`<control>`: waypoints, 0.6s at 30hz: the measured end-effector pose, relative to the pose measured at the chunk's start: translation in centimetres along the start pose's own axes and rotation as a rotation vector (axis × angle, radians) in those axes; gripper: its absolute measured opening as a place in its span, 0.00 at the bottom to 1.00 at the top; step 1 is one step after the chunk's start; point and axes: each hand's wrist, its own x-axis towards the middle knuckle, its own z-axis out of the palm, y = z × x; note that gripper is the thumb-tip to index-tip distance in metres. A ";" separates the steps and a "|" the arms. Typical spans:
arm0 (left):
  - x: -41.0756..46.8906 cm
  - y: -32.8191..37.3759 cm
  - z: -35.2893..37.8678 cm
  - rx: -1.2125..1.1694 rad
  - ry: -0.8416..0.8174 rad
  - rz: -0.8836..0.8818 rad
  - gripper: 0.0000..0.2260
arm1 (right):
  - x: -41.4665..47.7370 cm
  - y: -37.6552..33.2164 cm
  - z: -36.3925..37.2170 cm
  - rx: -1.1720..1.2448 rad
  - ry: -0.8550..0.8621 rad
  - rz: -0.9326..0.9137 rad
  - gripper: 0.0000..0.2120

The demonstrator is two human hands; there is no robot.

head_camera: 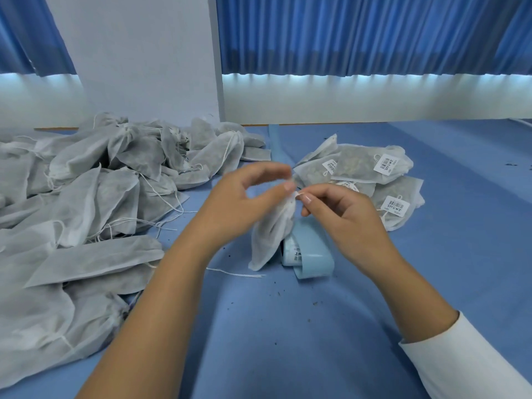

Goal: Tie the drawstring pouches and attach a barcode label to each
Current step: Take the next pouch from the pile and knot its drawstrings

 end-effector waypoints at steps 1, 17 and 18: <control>-0.3 0.3 0.3 0.013 -0.061 0.022 0.11 | 0.0 -0.1 -0.1 0.004 -0.001 -0.008 0.07; -0.6 0.3 -0.5 0.081 0.027 0.034 0.08 | 0.0 -0.3 -1.1 -0.171 -0.029 -0.007 0.05; -0.6 0.3 -0.5 0.077 0.021 0.018 0.08 | 0.0 -0.3 -1.1 -0.136 -0.005 -0.004 0.05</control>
